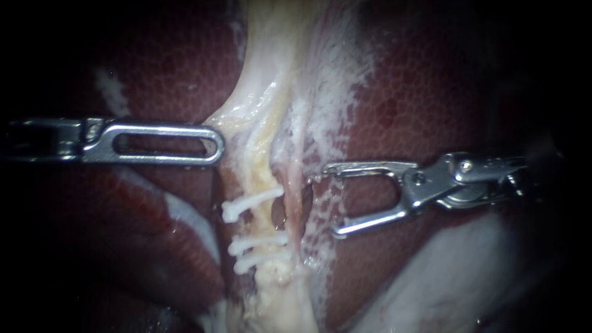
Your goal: Going back third clip left tube
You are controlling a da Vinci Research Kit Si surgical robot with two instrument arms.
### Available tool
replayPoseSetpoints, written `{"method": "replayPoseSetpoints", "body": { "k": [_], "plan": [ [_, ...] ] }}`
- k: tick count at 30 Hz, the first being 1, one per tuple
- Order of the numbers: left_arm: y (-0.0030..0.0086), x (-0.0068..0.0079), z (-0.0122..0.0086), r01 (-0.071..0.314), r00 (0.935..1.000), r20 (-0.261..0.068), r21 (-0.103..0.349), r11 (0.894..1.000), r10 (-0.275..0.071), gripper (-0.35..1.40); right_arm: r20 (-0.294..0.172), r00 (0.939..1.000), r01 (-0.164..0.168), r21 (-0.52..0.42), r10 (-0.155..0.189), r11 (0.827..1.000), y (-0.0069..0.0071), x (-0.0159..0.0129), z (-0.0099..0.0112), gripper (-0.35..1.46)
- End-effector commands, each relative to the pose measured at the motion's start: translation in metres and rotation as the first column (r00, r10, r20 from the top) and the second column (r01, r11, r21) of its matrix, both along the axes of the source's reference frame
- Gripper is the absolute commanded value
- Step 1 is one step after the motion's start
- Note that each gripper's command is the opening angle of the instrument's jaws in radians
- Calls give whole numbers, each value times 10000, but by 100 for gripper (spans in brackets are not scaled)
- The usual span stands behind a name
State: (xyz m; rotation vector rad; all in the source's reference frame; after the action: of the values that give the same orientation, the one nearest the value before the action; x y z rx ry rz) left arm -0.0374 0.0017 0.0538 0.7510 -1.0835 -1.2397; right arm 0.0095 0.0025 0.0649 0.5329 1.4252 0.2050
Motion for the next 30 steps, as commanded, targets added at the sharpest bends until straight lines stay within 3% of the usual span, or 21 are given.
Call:
{"method": "replayPoseSetpoints", "body": {
  "k": [1,5,13,22,30],
  "plan": [
    [0,0,0,0,10000,1,0,10000,0,-35,57,10000,-28,27,28,10000,4,-6,-5,60],
    [0,0,0,-1,10000,1,0,10000,1,-35,151,9999,-49,148,47,9999,11,-19,-23,60],
    [1,0,2,0,10000,1,0,10000,0,-35,135,9999,-56,223,53,9997,7,-20,-46,60],
    [1,-1,5,4,10000,-4,-8,10000,-4,-35,141,9999,-54,226,50,9997,7,-21,-47,60],
    [1,-8,33,27,10000,-47,-105,9999,-28,-35,134,9999,-64,215,61,9997,6,-19,-46,60]
  ]
}}
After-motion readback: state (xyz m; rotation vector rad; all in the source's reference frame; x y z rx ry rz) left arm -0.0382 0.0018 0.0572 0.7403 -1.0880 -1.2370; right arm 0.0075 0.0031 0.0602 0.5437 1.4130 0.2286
